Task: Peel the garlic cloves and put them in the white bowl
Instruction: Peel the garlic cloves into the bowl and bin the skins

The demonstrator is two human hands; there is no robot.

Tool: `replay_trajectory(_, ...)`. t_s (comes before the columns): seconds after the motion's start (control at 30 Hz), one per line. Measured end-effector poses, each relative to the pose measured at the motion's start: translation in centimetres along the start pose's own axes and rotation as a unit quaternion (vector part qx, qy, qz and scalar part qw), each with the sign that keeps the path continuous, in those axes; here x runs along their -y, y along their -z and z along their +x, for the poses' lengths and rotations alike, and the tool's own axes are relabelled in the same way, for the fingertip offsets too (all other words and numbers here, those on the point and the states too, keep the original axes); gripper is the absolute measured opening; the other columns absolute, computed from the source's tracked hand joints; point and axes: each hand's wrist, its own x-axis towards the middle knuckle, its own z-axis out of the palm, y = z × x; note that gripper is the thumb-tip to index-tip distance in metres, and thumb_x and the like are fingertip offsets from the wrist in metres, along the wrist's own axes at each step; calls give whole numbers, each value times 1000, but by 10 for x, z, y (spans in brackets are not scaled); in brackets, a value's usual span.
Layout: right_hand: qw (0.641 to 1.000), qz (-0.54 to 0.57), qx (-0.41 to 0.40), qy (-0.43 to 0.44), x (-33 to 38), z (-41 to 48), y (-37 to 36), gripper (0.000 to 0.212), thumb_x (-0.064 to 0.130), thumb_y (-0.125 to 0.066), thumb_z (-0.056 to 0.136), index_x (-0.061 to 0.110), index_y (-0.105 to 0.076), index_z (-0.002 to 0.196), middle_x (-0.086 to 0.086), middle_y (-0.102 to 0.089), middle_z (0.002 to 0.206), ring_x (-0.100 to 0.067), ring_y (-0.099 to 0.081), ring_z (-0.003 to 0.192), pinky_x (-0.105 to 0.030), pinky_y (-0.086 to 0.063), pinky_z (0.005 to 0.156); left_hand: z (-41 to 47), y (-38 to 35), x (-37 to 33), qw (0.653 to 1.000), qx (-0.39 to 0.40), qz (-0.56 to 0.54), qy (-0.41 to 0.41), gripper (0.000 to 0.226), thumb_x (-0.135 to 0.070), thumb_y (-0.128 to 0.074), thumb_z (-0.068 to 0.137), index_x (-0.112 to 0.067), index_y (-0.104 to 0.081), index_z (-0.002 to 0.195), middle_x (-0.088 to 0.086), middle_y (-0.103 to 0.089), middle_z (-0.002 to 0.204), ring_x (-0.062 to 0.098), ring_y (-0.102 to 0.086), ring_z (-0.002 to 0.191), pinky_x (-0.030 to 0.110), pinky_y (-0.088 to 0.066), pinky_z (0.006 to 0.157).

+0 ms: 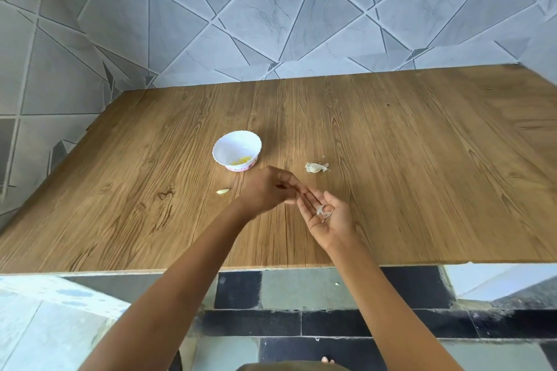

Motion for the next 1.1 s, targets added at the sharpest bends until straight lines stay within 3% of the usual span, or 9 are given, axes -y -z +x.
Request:
replay_trajectory(0.13, 1000, 17, 3, -6, -7, -1, -17, 37, 3, -39, 94, -4, -64, 69, -12, -65, 63, -18, -66, 57, -29, -59, 60, -2, -13, -16, 981, 16, 160, -108, 23, 6, -64, 78, -9, -75, 91, 2, -74, 85, 10, -68, 76, 24, -54, 76)
replay_trajectory(0.27, 1000, 26, -4, -11, -9, -5, -25, 34, -2, -41, 93, -4, -61, 66, -13, -65, 58, -19, -66, 49, -22, -52, 44, -4, -21, -13, 974, -67, 195, -93, 22, -1, -68, 73, -18, -75, 86, -2, -71, 79, 8, -61, 69, 25, -51, 69)
replay_trajectory(0.37, 999, 30, -7, -10, -13, -1, -22, 28, 2, -40, 95, -5, -60, 76, -14, -66, 65, -20, -68, 57, -24, -55, 49, -6, -20, -12, 979, -72, 176, -73, 24, 0, -68, 73, -19, -76, 84, -5, -65, 78, 7, -59, 70, 23, -49, 68)
replay_trajectory(0.5, 1000, 14, -20, -3, -17, 7, -18, 24, 4, -42, 93, -3, -63, 84, -12, -63, 85, -19, -61, 79, -28, -56, 70, -10, -16, -14, 990, -48, 116, -64, 33, 11, -53, 76, -9, -75, 90, 1, -74, 84, 14, -69, 81, 26, -54, 81)
replay_trajectory(0.57, 1000, 10, -18, 2, -19, 5, -19, 26, 5, -41, 94, -2, -64, 83, -12, -65, 85, -19, -64, 78, -26, -56, 67, -12, -13, -17, 990, -37, 113, -75, 38, 13, -48, 75, -8, -75, 92, 3, -74, 87, 15, -69, 83, 25, -54, 81)
replay_trajectory(0.67, 1000, 14, -7, 13, -22, -3, -26, 34, 4, -40, 94, -1, -67, 75, -11, -69, 70, -17, -68, 61, -22, -56, 52, -15, -12, -16, 982, -49, 152, -96, 41, 12, -50, 71, -13, -75, 93, 3, -74, 84, 14, -69, 79, 29, -56, 76)
replay_trajectory(0.8, 1000, 12, -10, 23, -26, -10, -32, 32, 4, -40, 96, 0, -63, 74, -9, -68, 61, -15, -66, 51, -20, -52, 46, -17, -15, -9, 970, -106, 196, -99, 26, -6, -63, 71, -22, -72, 90, -4, -70, 83, 15, -65, 76, 37, -55, 69)
replay_trajectory(0.97, 999, 11, -4, 31, -34, -7, -28, 35, 12, -37, 99, -3, -65, 85, -11, -71, 73, -20, -65, 80, -29, -57, 66, -20, -2, -10, 988, -99, 98, -69, 33, 9, -51, 76, -13, -73, 83, 1, -74, 84, 16, -69, 80, 35, -56, 76)
replay_trajectory(1.1, 999, 9, 12, 29, -39, -6, -26, 46, 16, -35, 100, -7, -70, 80, -17, -70, 78, -26, -68, 76, -35, -57, 72, -31, 9, 1, 990, -103, -90, 17, 37, 11, -49, 82, -19, -70, 82, -1, -72, 86, 14, -68, 89, 33, -55, 84)
